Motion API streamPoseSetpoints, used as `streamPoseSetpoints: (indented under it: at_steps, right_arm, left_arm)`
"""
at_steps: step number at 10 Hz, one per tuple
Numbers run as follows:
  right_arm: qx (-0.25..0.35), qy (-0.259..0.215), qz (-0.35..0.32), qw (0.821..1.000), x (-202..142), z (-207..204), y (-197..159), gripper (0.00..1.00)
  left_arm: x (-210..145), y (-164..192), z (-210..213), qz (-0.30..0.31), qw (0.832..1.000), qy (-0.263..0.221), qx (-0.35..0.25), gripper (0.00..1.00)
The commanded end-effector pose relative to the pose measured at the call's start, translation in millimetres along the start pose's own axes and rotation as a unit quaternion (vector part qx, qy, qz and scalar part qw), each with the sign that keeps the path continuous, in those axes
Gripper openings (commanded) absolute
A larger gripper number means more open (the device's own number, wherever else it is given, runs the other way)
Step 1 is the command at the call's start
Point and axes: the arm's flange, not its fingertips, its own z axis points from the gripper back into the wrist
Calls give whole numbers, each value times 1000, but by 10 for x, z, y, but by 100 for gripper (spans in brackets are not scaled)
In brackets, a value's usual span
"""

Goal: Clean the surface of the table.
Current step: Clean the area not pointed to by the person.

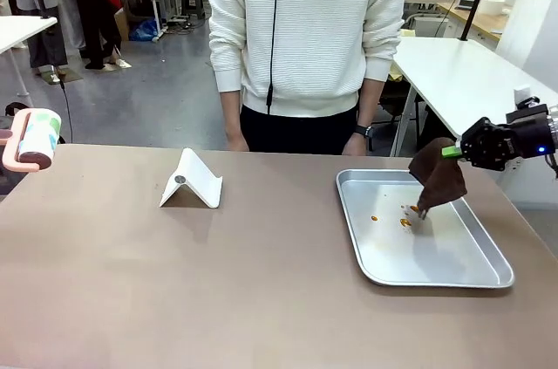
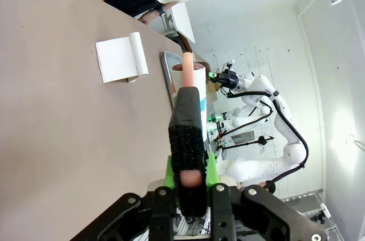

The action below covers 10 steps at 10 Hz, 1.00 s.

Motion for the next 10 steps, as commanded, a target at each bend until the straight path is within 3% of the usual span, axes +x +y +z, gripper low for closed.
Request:
streamPoseSetpoints:
  at_steps: [1, 3, 5, 10]
  right_arm:
    - [-72, 7, 1, 997, 99, 63, 132, 9]
    - [-136, 34, 17, 990, 133, -78, 75, 9]
    - [-150, 76, 16, 986, 148, -432, -75, 9]
    - [-150, 105, -20, 983, -5, -1225, -358, 9]
  left_arm:
    - [17, -55, -2, -1, 1000, -9, -4, 22]
    - [17, -55, -2, -1, 1000, -9, -4, 22]
    - [17, -55, -2, -1, 1000, -9, -4, 22]
    - [17, -55, -2, -1, 1000, -9, -4, 22]
